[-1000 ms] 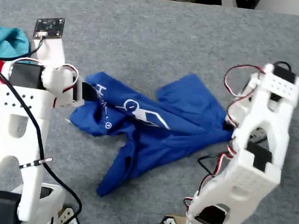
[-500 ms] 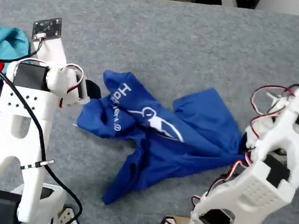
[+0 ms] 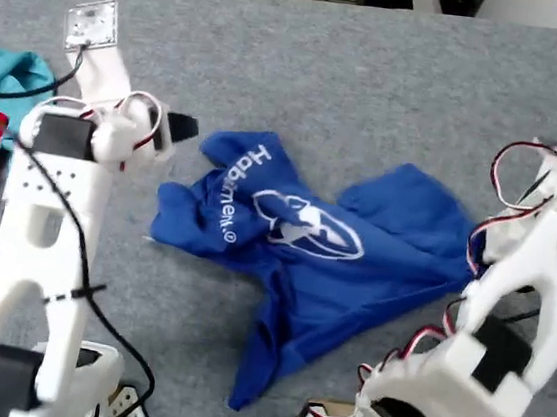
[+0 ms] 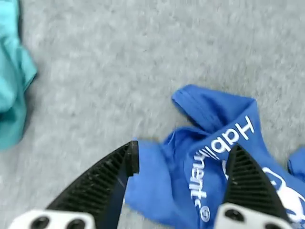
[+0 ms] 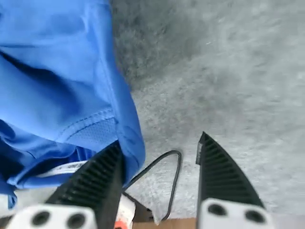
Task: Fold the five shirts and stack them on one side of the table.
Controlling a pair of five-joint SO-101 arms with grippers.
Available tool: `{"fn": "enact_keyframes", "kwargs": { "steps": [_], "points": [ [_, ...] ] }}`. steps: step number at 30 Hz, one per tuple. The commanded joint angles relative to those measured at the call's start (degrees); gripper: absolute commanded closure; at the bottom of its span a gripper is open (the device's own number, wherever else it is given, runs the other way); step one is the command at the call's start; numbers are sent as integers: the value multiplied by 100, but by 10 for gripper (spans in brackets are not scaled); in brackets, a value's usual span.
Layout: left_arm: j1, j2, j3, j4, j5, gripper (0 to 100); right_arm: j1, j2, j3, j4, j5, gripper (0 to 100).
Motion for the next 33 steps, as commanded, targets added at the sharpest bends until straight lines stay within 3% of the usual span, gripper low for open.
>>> {"fn": "enact_keyframes", "kwargs": {
  "steps": [1,7,14,24,28,33],
  "points": [
    [308,611,-149,-492,413,703,-470,-813,-330,9,9,778],
    [1108,1982,-1248,-607,1020,704,-1244,-1059,-1015,70,-492,778],
    [1609,3978,-3024,-519,1354,704,-646,-1059,-875,97,-387,778],
    [2057,6343,-5574,1029,1424,704,690,-1051,980,53,598,778],
    [2022,6993,-6374,1846,1398,704,673,-1068,1648,-176,378,778],
    [2048,7530,-7279,2884,1380,704,462,-1112,998,-255,-510,778]
  ]
}}
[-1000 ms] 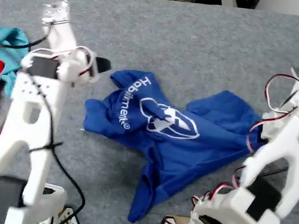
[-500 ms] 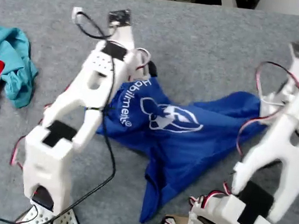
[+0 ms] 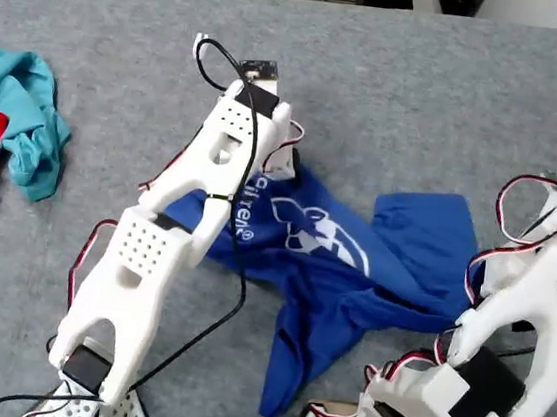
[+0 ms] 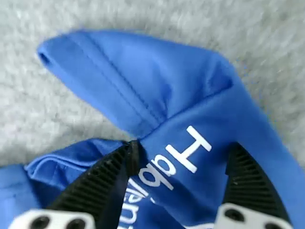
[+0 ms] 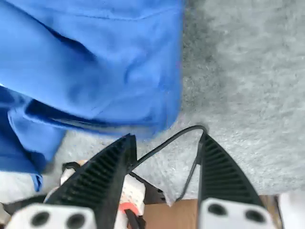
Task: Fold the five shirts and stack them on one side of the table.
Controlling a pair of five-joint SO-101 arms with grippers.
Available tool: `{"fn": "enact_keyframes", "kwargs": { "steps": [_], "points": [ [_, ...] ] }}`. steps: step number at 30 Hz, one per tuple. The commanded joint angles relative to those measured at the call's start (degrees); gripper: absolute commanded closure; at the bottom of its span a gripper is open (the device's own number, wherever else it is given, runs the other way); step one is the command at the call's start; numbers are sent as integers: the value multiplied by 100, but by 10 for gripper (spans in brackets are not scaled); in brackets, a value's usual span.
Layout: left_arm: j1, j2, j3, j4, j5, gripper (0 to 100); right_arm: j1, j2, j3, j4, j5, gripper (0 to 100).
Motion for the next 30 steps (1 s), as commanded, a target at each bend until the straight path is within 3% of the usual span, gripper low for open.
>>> {"fn": "enact_keyframes", "kwargs": {
  "steps": [1,7,12,16,23,30],
  "points": [
    [44,145,-756,677,-9,704,-145,-382,-681,-53,-642,778],
    [220,233,-914,993,0,707,-796,-312,-1077,-88,-1793,778],
    [299,233,-914,993,-246,856,-1534,13,-1086,-1134,-2418,778],
    [299,224,-809,1002,-914,988,-1815,497,-1130,-1943,-2470,778],
    [299,-585,281,1002,-993,980,-1842,1534,-1130,-3182,-2470,778],
    [334,-1930,1222,1002,-1512,980,-2053,2536,-1385,-3341,-2488,778]
  ]
}}
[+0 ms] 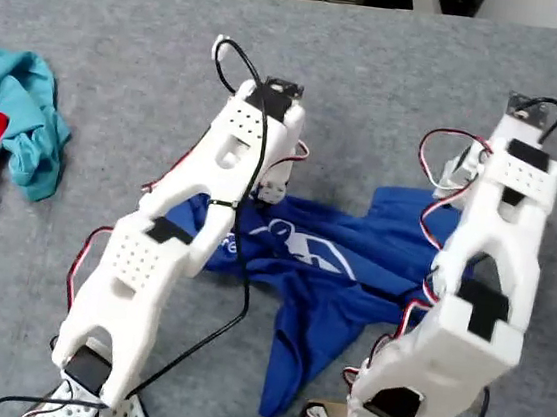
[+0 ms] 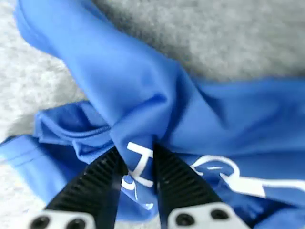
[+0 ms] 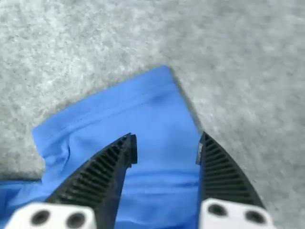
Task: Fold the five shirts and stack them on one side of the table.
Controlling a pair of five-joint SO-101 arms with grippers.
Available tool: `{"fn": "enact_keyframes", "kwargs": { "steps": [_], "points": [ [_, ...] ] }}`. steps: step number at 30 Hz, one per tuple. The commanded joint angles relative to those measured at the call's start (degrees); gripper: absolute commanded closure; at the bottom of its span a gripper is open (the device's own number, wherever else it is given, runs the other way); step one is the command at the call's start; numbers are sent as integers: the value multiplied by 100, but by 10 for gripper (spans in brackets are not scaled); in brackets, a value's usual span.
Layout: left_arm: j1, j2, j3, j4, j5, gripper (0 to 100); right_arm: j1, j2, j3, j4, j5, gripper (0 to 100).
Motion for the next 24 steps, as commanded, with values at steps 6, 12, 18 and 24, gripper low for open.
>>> {"fn": "enact_keyframes", "kwargs": {
  "steps": [6,12,18,24],
  "points": [
    [26,-1332,1037,105,-123,980,-57,1156,-936,-105,-62,778],
    [26,-1358,1354,105,-132,980,-75,1525,-1323,193,-53,778],
    [18,-1358,1363,105,-132,980,-75,1446,-2580,1319,-18,778],
    [9,-1358,1363,97,-132,980,-92,1956,-3363,1363,-18,778]
  ]
}}
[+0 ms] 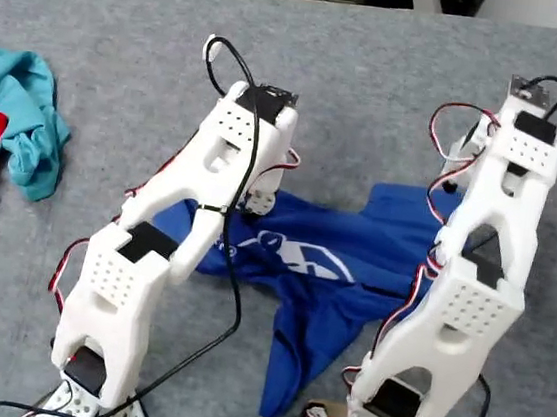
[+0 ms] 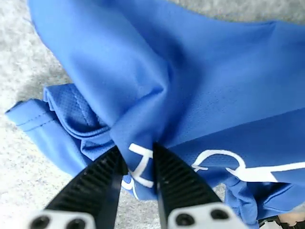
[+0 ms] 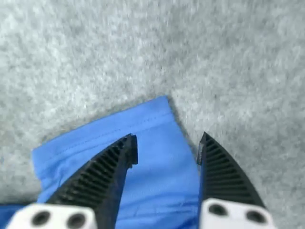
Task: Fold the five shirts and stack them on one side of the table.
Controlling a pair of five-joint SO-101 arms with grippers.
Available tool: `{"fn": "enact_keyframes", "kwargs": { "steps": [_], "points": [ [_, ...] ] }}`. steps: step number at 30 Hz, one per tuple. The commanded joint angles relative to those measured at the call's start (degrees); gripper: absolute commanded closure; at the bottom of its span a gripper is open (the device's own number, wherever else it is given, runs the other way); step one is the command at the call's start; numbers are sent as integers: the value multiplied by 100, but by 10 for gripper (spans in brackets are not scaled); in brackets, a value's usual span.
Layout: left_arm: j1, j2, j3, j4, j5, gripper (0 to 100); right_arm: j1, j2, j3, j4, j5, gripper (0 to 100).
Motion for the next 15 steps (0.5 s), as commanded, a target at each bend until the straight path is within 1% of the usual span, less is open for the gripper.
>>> {"fn": "enact_keyframes", "kwargs": {
  "steps": [1,8,15],
  "points": [
    [9,-391,9,70,-26,980,-92,295,-541,53,0,778],
    [-9,-391,9,70,-26,980,-48,1587,-1323,141,0,778],
    [-18,-382,9,70,-26,980,-48,2325,-2448,1037,0,787]
  ]
}}
